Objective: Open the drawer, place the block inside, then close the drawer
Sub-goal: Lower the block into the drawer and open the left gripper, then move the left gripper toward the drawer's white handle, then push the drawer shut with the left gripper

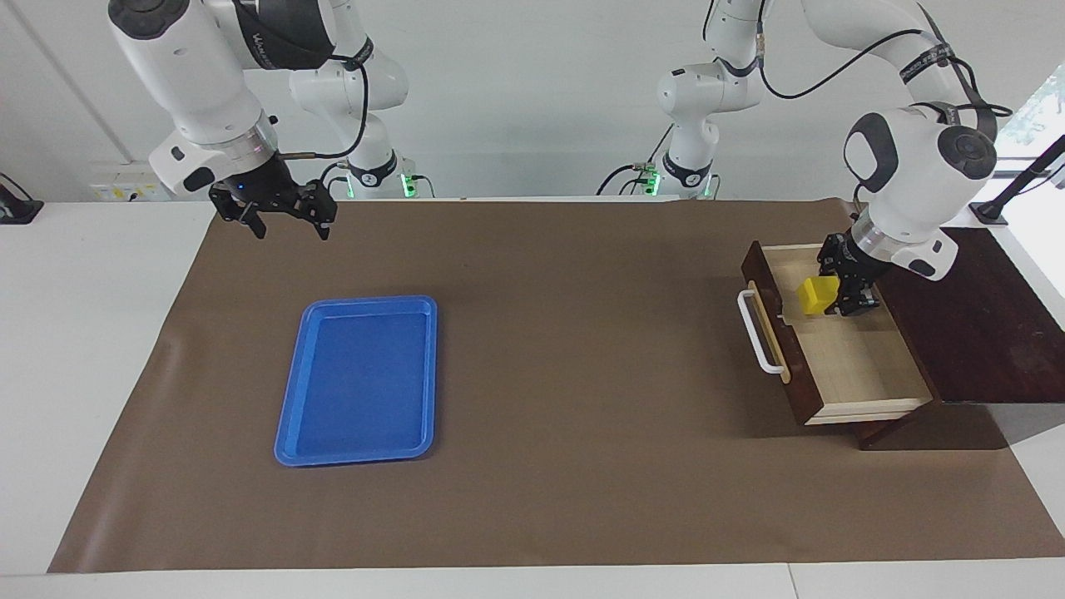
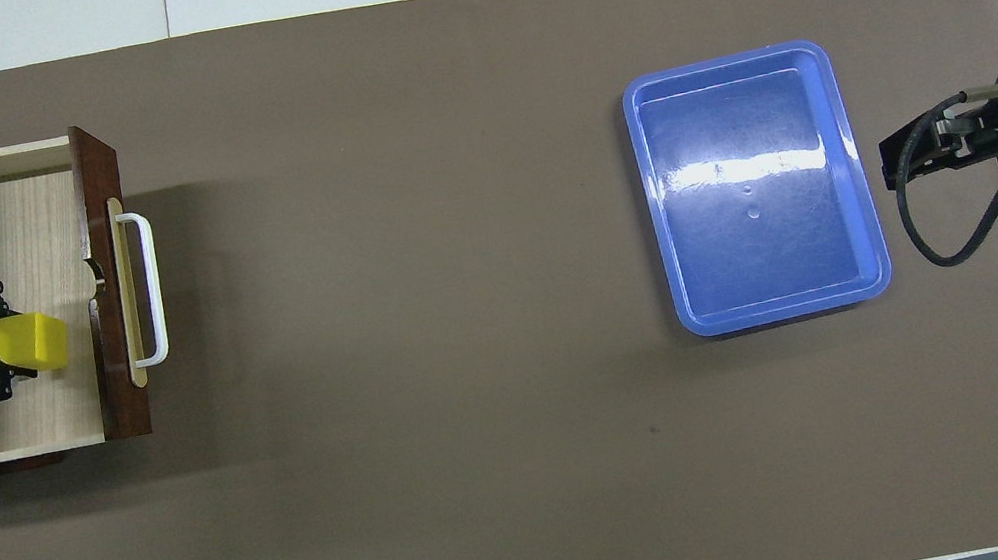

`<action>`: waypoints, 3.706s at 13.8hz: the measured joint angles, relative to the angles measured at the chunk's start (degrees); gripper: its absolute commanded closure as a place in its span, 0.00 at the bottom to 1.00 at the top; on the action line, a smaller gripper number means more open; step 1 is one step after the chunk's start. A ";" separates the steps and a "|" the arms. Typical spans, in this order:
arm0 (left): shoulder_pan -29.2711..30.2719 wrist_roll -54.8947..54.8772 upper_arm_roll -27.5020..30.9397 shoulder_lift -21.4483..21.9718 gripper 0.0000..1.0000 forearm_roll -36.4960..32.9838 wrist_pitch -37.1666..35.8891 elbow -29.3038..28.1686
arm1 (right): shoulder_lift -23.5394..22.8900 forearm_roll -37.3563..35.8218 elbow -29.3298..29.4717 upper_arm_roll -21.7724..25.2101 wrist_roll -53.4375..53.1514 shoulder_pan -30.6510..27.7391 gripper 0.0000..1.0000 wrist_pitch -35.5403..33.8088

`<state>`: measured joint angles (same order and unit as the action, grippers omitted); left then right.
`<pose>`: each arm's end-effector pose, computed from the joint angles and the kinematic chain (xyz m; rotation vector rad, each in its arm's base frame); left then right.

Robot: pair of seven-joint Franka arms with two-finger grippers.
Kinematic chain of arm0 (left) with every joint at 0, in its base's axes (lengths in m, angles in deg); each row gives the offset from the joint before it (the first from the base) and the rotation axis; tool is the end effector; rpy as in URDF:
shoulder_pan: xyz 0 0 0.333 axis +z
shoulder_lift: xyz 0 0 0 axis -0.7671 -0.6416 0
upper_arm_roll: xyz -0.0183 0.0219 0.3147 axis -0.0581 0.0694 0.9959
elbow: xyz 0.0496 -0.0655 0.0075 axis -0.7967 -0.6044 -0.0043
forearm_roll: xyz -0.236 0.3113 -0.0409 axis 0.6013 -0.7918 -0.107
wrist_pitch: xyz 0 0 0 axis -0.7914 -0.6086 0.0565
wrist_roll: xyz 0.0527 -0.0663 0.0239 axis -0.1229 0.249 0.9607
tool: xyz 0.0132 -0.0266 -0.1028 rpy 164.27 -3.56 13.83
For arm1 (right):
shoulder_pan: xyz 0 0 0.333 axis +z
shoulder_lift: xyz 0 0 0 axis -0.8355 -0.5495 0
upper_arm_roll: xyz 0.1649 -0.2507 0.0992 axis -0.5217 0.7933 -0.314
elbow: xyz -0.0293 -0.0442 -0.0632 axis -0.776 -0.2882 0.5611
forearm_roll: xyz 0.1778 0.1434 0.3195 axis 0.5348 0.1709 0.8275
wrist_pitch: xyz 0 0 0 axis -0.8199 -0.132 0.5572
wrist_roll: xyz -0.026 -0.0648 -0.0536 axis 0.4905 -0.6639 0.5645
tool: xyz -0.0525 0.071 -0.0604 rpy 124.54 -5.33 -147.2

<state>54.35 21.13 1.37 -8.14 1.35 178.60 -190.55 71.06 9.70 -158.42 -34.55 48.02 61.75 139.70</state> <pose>0.5608 0.0311 0.4447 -2.1962 -2.1402 0.0512 0.5508 0.0337 0.5970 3.1369 -0.0708 -0.1406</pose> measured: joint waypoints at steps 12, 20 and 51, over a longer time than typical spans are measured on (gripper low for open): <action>0.18 -0.14 0.23 1.57 0.00 0.00 4.29 -3.63 | 0.00 0.00 -0.39 -0.17 0.18 -2.15 0.00 -0.03; -0.20 -30.28 -0.71 3.53 0.00 0.04 -13.63 13.50 | 0.00 0.00 -0.39 -0.28 0.18 -2.11 0.00 -0.04; -4.07 -82.09 -4.57 -0.03 0.00 2.82 -19.44 19.75 | 0.00 0.00 -0.39 -0.27 0.18 -2.13 0.00 -0.04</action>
<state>50.28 -60.95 -3.20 -8.17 4.17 159.16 -170.80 71.06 9.70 -158.81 -34.82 48.20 59.63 139.67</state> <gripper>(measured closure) 0.000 0.000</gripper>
